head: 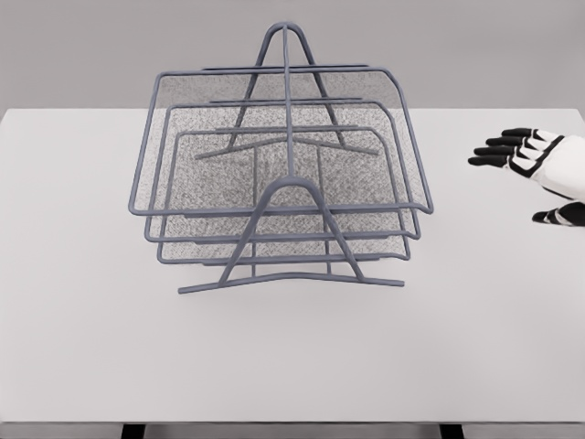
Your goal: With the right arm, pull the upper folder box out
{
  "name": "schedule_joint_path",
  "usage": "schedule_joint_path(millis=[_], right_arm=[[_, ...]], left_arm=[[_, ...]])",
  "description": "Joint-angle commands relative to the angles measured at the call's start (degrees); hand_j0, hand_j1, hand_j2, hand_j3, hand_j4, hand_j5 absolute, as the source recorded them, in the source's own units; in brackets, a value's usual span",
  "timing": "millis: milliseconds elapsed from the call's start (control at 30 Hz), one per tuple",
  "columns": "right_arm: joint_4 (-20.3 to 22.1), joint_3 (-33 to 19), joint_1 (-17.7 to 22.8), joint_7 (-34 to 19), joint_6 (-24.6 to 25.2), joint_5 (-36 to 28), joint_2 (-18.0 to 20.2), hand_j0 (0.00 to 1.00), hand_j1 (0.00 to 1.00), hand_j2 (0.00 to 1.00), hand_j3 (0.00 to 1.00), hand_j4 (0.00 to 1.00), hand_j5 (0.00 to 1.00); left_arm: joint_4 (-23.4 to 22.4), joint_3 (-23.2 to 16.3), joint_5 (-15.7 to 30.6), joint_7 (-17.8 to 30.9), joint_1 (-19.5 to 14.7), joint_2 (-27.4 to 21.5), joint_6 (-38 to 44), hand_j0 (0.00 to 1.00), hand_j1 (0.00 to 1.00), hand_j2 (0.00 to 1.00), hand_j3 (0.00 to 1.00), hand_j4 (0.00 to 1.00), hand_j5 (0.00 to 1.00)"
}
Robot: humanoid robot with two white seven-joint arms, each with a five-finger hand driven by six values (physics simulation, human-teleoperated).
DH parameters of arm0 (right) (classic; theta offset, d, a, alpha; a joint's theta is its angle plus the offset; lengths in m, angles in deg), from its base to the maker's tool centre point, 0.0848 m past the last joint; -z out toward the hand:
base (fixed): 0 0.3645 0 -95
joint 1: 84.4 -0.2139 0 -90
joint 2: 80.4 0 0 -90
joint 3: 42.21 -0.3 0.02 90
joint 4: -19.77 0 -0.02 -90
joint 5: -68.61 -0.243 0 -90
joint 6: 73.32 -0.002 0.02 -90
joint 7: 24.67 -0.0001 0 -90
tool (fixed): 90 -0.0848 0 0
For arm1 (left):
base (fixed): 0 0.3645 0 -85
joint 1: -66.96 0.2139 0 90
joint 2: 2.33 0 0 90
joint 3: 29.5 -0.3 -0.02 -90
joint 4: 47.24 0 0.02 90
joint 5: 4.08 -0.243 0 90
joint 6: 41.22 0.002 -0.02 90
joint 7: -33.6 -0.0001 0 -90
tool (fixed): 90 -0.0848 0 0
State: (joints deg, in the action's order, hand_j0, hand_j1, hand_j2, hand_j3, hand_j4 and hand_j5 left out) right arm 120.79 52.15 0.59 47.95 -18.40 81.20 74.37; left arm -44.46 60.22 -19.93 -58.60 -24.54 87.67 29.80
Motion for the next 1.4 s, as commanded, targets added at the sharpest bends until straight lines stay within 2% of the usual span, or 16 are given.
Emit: schedule_joint_path(millis=[0, 133, 200, 233, 267, 300, 400, 533, 567, 733, 800, 1367], right_arm=[[0.2, -0.1, -0.1, 0.0, 0.1, -0.5, 0.1, 1.00, 1.00, 1.00, 1.00, 1.00, 1.00], [0.1, 0.3, -1.4, 0.1, 0.1, -0.3, -1.0, 1.00, 1.00, 1.00, 1.00, 1.00, 1.00], [-2.1, 1.7, -3.3, -0.4, 0.1, 0.0, -3.6, 1.00, 1.00, 1.00, 1.00, 1.00, 1.00], [-3.0, 4.3, -5.8, -0.4, 0.1, 0.6, -4.5, 1.00, 1.00, 1.00, 1.00, 1.00, 1.00], [-6.2, 9.3, -11.4, -0.4, 0.1, 2.1, -7.9, 1.00, 1.00, 1.00, 1.00, 1.00, 1.00], [-7.3, 12.3, -15.7, -0.4, 0.1, 2.6, -8.4, 1.00, 1.00, 1.00, 1.00, 1.00, 1.00], [-7.6, 15.1, -18.5, -0.4, 0.1, 2.7, -8.9, 1.00, 1.00, 1.00, 1.00, 1.00, 1.00], [-8.8, 21.8, -26.5, -0.4, 0.1, 2.7, -11.3, 1.00, 1.00, 1.00, 1.00, 1.00, 1.00], [-8.9, 22.7, -27.2, -0.4, 0.1, 2.8, -12.5, 1.00, 1.00, 1.00, 1.00, 1.00, 1.00], [-8.8, 24.3, -27.3, -0.4, 0.1, 3.8, -12.6, 1.00, 1.00, 1.00, 1.00, 1.00, 1.00], [-8.8, 24.3, -27.2, -0.4, 0.1, 5.4, -14.2, 1.00, 1.00, 1.00, 1.00, 1.00, 1.00], [-9.3, 26.7, -24.7, -0.3, 0.1, 8.8, -13.5, 1.00, 1.00, 1.00, 1.00, 1.00, 1.00]], left_arm=[[0.0, 0.0, 0.0, 0.0, 0.0, 0.0, 0.0, 1.00, 1.00, 1.00, 1.00, 1.00, 1.00], [0.0, 0.0, 0.0, 0.0, 0.0, 0.0, 0.0, 1.00, 1.00, 1.00, 1.00, 1.00, 1.00], [0.0, 0.0, 0.0, 0.0, -0.1, 0.0, 0.0, 1.00, 1.00, 1.00, 1.00, 1.00, 1.00], [0.0, 0.0, 0.0, 0.0, -0.1, 0.0, 0.0, 1.00, 1.00, 1.00, 1.00, 1.00, 1.00], [0.0, 0.0, 0.0, 0.0, -0.1, 0.0, 0.0, 1.00, 1.00, 1.00, 1.00, 1.00, 1.00], [0.0, 0.1, -0.1, 0.0, -0.1, 0.0, 0.0, 1.00, 1.00, 1.00, 1.00, 1.00, 1.00], [0.0, 0.1, 0.0, 0.0, -0.1, 0.0, 0.0, 1.00, 1.00, 1.00, 1.00, 1.00, 1.00], [0.0, 0.0, 0.0, 0.0, 0.0, 0.0, 0.0, 1.00, 1.00, 1.00, 1.00, 1.00, 1.00], [0.0, 0.0, 0.0, 0.0, -0.1, 0.0, 0.0, 1.00, 1.00, 1.00, 1.00, 1.00, 1.00], [0.0, 0.0, 0.0, 0.0, 0.0, 0.0, 0.0, 1.00, 1.00, 1.00, 1.00, 1.00, 1.00], [0.0, 0.0, 0.0, 0.0, -0.1, 0.0, 0.0, 1.00, 1.00, 1.00, 1.00, 1.00, 1.00], [0.0, 0.0, -0.1, 0.0, -0.1, 0.0, 0.0, 1.00, 1.00, 1.00, 1.00, 1.00, 1.00]])
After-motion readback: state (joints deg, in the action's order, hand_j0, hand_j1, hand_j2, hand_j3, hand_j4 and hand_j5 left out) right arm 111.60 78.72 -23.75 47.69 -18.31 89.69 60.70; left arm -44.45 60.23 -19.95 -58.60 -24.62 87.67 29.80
